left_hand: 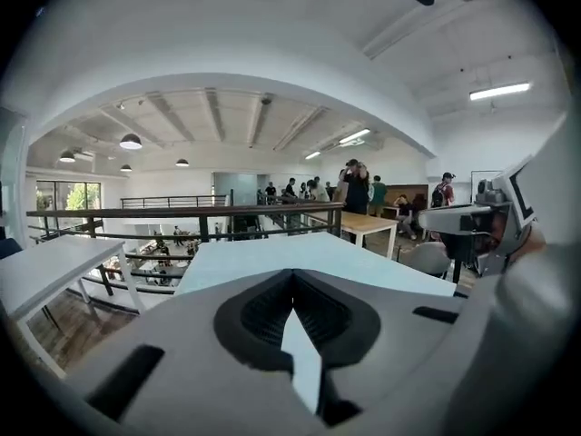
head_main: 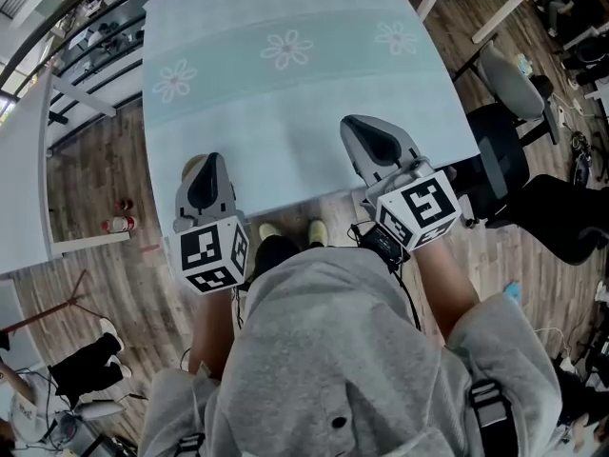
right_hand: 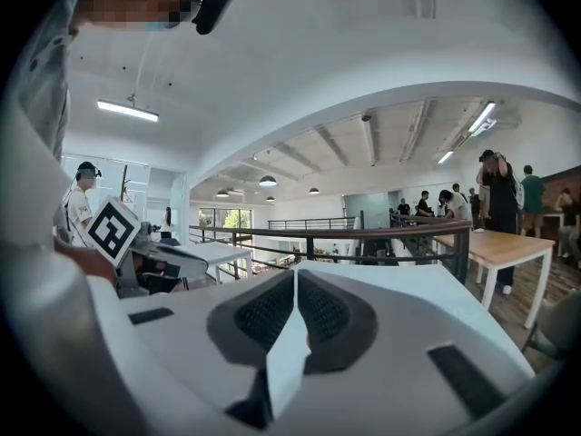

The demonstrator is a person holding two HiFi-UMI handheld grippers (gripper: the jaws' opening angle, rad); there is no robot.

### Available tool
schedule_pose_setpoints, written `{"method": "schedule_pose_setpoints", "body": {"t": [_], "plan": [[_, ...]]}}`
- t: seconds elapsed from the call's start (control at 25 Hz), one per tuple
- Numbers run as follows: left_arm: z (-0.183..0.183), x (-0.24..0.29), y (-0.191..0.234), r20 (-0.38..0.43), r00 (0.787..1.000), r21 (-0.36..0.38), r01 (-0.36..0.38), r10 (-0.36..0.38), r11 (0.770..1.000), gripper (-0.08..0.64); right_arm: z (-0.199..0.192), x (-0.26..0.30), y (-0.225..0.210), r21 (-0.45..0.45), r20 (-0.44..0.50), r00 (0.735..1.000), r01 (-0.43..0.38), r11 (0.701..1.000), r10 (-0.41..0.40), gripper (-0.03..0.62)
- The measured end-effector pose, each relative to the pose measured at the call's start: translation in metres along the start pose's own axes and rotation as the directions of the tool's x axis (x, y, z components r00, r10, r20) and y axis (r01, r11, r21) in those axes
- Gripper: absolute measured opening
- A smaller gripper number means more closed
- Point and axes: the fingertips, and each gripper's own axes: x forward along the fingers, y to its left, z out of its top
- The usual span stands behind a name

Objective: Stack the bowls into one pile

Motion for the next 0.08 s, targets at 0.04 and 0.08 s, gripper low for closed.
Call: {"method": "schedule_pose_setpoints", "body": {"t": [0.04, 0.08], "plan": [[0.0017, 0.0019, -0.0077, 0.000, 1.000, 0.004, 0.003, -0.003, 1.000, 0.015, -0.0012, -0.0039, -0.0049, 0.002, -0.001, 1.000, -0.001, 1.000, 0.001, 0.034], [0.0034, 0.0036, -0.0155, -0.001, 1.000, 0.009, 0.005, -0.005, 1.000, 0.015, -0.0025, -0.0080, -0.0099, 0.003, -0.002, 1.000, -0.002, 1.000, 0.002, 0.034]]}}
